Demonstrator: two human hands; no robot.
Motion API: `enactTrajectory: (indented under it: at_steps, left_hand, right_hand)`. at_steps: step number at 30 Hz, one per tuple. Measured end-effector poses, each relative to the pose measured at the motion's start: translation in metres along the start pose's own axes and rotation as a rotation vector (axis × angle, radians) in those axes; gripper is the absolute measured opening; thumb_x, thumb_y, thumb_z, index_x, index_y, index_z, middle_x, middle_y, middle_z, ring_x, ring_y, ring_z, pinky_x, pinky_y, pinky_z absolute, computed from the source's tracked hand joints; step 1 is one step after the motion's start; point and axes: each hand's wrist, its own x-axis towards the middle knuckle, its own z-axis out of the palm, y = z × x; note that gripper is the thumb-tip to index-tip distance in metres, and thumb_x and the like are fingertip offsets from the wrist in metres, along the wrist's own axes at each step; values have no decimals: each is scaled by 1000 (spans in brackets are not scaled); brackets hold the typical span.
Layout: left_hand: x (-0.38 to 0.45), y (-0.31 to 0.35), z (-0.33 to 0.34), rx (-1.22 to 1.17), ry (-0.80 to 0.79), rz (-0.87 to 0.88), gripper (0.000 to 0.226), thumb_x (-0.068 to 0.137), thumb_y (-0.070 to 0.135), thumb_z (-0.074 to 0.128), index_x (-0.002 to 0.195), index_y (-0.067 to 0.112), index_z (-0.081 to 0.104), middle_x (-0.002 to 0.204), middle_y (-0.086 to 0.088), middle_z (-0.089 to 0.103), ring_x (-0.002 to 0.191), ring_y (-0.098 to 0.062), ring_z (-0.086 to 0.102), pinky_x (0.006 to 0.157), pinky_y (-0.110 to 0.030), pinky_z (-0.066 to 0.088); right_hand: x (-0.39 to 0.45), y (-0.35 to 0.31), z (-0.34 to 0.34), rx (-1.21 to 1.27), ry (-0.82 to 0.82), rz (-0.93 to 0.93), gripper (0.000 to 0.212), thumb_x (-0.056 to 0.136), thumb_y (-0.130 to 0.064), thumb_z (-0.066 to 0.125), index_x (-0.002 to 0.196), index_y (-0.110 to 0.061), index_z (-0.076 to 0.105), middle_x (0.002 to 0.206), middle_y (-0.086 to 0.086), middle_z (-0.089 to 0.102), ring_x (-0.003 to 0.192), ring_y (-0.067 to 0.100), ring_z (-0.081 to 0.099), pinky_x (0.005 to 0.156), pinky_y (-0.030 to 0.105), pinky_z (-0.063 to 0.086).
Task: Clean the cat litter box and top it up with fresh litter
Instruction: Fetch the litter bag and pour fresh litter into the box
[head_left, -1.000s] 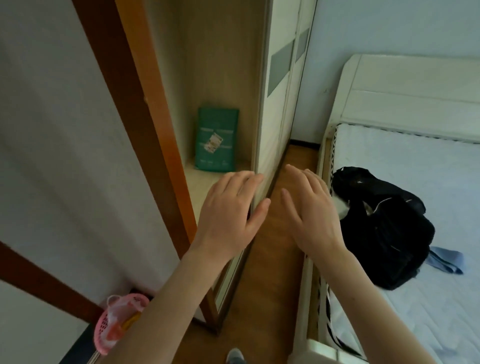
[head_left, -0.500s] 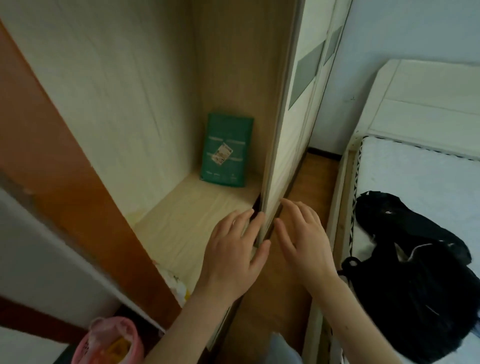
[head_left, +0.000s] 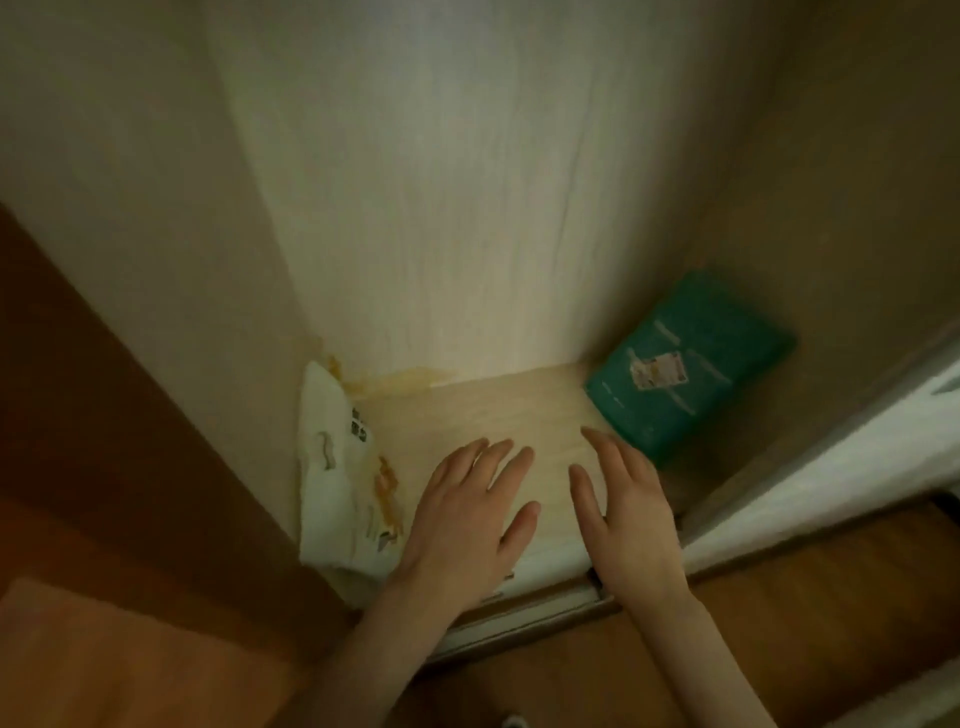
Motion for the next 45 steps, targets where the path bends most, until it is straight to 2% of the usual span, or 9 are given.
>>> enactTrajectory:
  at_steps: [6, 13, 17, 21, 29, 33, 38, 42, 45]
  left_hand:
    - [-19, -22, -1, 6, 9, -343, 59, 94, 48, 28, 141, 20, 49, 144, -2, 52, 133, -26, 47, 110, -43, 39]
    - [-36, -55, -1, 2, 22, -503, 55, 96, 45, 31, 142, 17, 46, 144, -5, 49, 134, -24, 45, 110, -38, 39]
    - [-42, -64, 10, -61, -22, -634, 59, 103, 42, 33, 155, 20, 16, 160, 0, 16, 147, -17, 13, 120, -31, 14]
    - [-33, -70, 19, -23, -41, -749, 67, 103, 39, 37, 156, 13, 5, 162, -6, 5, 150, -20, 5, 120, -29, 7]
    - [4, -106, 73, -28, -50, -1055, 86, 97, 47, 49, 155, 5, 1, 161, -17, 8, 149, -30, 12, 120, -38, 14]
    - [16, -116, 98, 76, -29, -1168, 87, 93, 49, 56, 152, -1, 16, 154, -24, 27, 142, -35, 31, 113, -43, 31]
    - [24, -127, 113, 67, -174, -1286, 78, 97, 35, 52, 149, -4, 8, 148, -20, 32, 131, -29, 41, 102, -33, 43]
    - [21, -130, 129, 2, -200, -1293, 75, 94, 25, 59, 151, 11, 12, 128, -11, 50, 110, -23, 56, 85, -31, 49]
    - [16, -131, 145, -132, -193, -1258, 77, 99, 23, 54, 156, 23, 3, 132, -11, 51, 112, -25, 58, 90, -33, 49]
  right_hand:
    - [46, -16, 46, 82, -187, -258, 53, 96, -44, 30, 138, -17, 48, 134, 3, 54, 125, 17, 45, 102, 25, 33]
    - [76, -52, 99, 153, -335, -477, 46, 98, -35, 40, 138, -14, 48, 130, 5, 56, 122, 20, 49, 100, 26, 37]
    - [90, -74, 121, 155, -414, -600, 44, 98, -23, 49, 140, -12, 46, 134, 8, 54, 125, 22, 46, 104, 27, 36]
    - [102, -87, 135, 163, -464, -679, 45, 98, -19, 50, 141, -9, 44, 138, 12, 50, 127, 25, 45, 103, 23, 30]
    - [138, -73, 167, 116, -567, -871, 59, 87, -15, 56, 144, -12, 39, 139, 11, 46, 129, 30, 42, 102, 47, 42]
    - [151, -59, 171, 105, -646, -898, 61, 91, -17, 54, 148, -17, 32, 147, 10, 39, 135, 29, 36, 107, 48, 38]
    - [164, -46, 172, 110, -672, -959, 57, 93, -15, 54, 146, -13, 35, 145, 10, 42, 132, 27, 38, 106, 40, 36]
    - [172, -37, 186, 113, -721, -1002, 59, 91, -16, 54, 147, -14, 34, 142, 8, 43, 130, 26, 40, 103, 44, 42]
    - [176, -38, 199, 38, -757, -1073, 65, 90, -18, 57, 149, -18, 30, 148, 9, 39, 138, 26, 34, 108, 45, 37]
